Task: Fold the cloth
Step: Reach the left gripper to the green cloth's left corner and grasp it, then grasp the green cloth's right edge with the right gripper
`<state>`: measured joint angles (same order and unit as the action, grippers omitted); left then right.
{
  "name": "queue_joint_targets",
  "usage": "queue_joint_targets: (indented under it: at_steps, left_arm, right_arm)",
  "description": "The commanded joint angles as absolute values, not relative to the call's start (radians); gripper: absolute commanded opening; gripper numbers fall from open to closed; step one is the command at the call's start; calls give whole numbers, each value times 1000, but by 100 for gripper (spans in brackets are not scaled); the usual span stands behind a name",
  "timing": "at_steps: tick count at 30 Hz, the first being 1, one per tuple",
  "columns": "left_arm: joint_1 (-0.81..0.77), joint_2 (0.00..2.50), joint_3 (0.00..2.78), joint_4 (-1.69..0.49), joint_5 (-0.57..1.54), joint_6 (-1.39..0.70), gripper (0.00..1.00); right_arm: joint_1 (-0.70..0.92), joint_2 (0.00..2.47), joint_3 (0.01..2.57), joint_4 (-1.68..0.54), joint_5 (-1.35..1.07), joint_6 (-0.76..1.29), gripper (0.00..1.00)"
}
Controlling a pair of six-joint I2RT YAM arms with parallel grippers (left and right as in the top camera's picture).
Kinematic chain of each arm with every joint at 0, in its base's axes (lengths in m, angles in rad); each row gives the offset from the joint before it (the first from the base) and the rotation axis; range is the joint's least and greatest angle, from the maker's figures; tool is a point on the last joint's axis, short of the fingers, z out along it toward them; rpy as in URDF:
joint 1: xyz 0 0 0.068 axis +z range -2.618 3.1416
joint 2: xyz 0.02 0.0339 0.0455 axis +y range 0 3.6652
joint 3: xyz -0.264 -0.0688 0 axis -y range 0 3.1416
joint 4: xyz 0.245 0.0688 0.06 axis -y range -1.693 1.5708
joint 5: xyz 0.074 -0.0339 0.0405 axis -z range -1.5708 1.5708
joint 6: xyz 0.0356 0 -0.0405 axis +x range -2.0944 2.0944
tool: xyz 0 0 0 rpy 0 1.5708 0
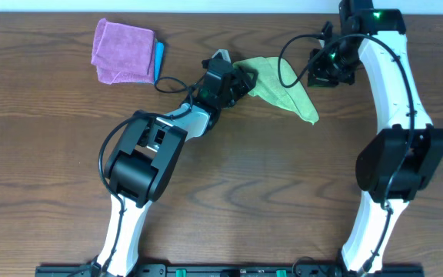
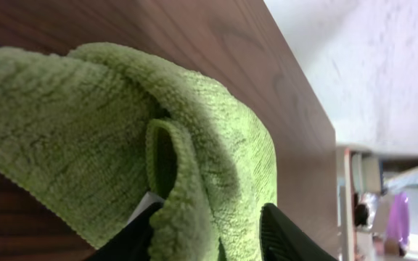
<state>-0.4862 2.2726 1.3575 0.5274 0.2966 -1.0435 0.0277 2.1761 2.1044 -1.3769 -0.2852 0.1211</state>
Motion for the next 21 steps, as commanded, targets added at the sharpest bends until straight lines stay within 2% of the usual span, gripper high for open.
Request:
queue_joint_targets:
  at_steps: [1, 3, 4, 13, 21]
  left_arm:
    - [-485, 2297, 1385, 529, 284, -1028, 24]
    - [-484, 2297, 1385, 529, 289, -1028, 8]
    - [-482, 2296, 1385, 532, 295, -1028, 6]
    - [-398, 2252, 1426, 580, 557, -956, 6]
    - [-346, 2074, 1427, 357, 603, -823, 6]
  right_arm:
    - [28, 2150, 2106, -1383, -297, 107, 2]
    - [27, 2151, 2106, -1384, -296, 103, 2]
    - [27, 2150, 2106, -1384, -296, 102, 1]
    - [23, 2151, 2106, -1424, -296, 17, 2]
    - [22, 2151, 2106, -1493, -337, -75, 6]
